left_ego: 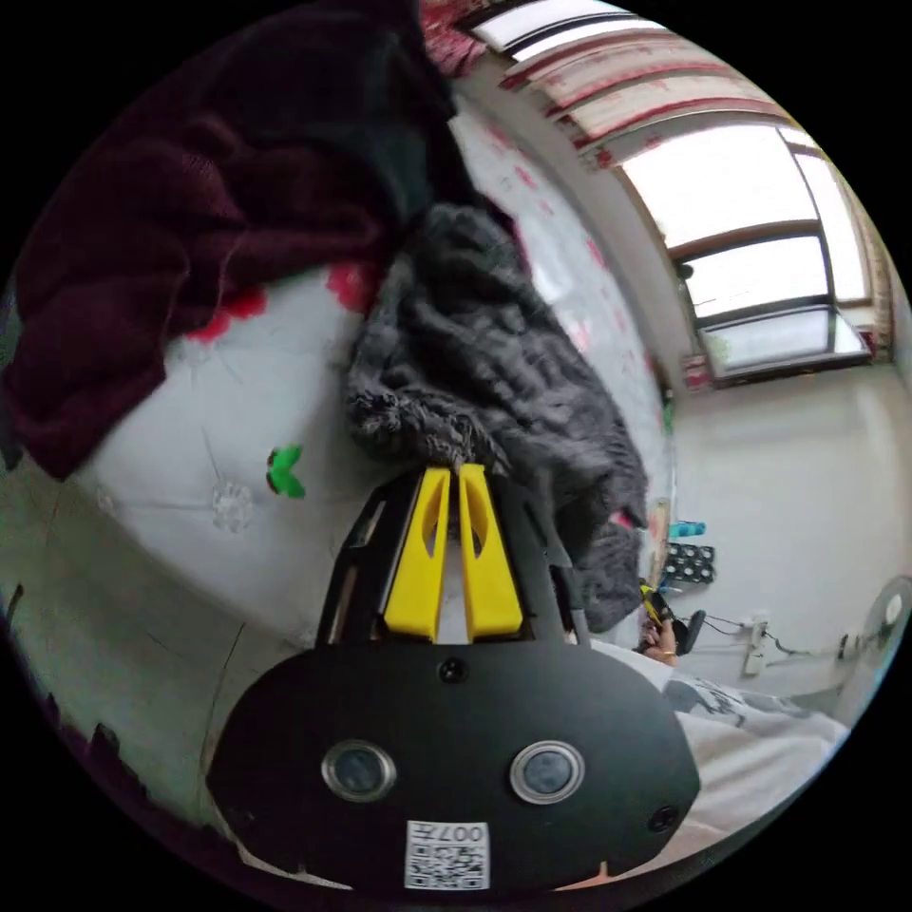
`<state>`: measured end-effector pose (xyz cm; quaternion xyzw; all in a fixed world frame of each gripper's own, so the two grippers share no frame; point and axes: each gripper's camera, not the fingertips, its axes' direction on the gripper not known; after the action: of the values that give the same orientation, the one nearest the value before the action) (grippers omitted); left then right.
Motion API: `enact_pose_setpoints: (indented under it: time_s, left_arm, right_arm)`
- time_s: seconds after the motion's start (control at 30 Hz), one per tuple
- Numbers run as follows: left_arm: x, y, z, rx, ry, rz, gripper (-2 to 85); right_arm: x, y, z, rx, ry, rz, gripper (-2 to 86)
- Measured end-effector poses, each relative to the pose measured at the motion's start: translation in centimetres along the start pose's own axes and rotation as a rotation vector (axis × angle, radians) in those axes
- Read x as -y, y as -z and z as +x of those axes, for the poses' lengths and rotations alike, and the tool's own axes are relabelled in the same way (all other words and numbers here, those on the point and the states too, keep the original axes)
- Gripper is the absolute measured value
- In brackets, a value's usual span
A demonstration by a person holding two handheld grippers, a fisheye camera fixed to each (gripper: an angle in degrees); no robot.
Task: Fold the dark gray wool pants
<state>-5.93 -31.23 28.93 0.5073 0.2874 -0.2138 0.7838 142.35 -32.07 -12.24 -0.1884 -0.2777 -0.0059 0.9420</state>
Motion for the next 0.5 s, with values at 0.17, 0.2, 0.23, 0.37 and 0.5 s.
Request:
enact_pose_setpoints:
  time_s: [0.17,0.2,0.23,0.37,0.5]
  left_arm:
    - [1.6,11.9,5.5,-0.018,-0.276,0.039,-0.9]
    - [1.6,13.6,6.2,0.064,-0.33,0.015,-0.9]
    - [1.6,14.1,6.2,0.101,-0.338,-0.003,-0.9]
    - [0.4,10.3,0.4,0.176,-0.199,-0.223,-0.6]
    - [-3.6,3.4,-6.6,0.231,0.053,-0.302,-0.5]
  right_arm:
    - [-0.5,12.2,-1.1,0.158,0.125,0.292,1.6]
    - [-1.1,14.5,-1.2,0.143,0.161,0.339,1.7]
    - [-1.7,16.1,-1.0,0.106,0.178,0.358,1.8]
    - [-3.4,15.3,1.6,-0.018,0.134,0.246,2.8]
    - [-6.5,9.8,5.2,-0.087,-0.028,0.043,3.9]
